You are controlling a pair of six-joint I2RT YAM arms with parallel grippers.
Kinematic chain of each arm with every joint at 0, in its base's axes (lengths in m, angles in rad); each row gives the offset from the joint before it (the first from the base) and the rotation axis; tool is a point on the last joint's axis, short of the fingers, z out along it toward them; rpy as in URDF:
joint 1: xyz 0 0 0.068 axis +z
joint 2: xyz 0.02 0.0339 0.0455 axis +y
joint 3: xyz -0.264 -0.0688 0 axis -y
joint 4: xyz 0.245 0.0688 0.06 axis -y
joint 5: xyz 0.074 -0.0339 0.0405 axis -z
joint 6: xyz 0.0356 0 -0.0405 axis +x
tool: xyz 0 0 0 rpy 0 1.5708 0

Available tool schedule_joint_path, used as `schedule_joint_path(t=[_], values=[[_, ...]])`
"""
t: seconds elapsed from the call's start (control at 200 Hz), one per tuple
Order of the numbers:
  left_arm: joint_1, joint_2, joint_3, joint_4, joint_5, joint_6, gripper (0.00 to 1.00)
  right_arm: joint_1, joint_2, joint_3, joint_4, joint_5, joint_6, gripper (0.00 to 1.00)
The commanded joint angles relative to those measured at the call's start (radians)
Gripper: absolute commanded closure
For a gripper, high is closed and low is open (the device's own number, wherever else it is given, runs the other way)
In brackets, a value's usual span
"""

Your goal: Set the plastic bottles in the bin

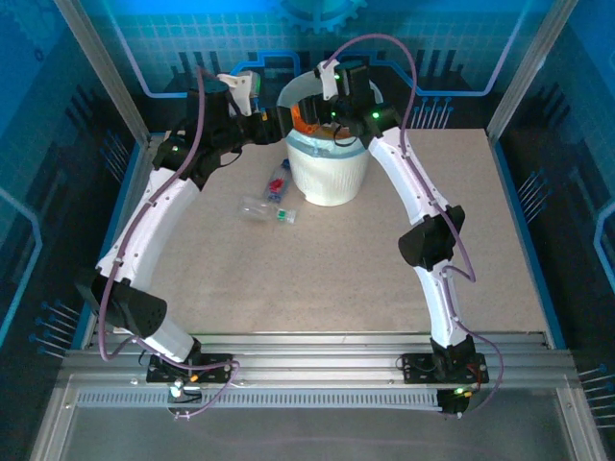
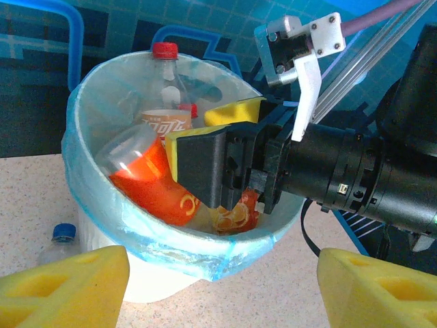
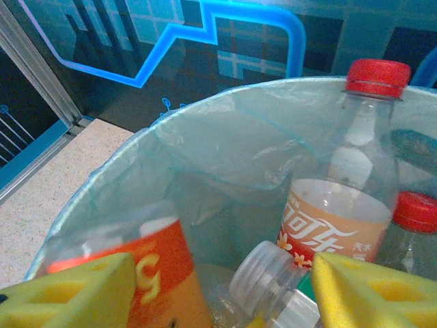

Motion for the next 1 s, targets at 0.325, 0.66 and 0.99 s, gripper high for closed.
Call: schedule_joint_path(t=[0.325,0.66,0.99], values=[[-0.010,-0.006,0.017,-0.010,-0.019,0.033,0.26,0.007,-0.022,0.019,0.037,-0.082,0.041,0.38],[-0.010,-0.001,0.011,-0.014,-0.024,0.039,0.26,0.020,0.079,0.108,-0.019,-0.081,-0.001,0.39],[-0.009,-0.004,-0.007,-0.004,-0.024,0.031,0.26,-0.003,0.082,0.072,-0.107,-0.051,-0.032,0.42]])
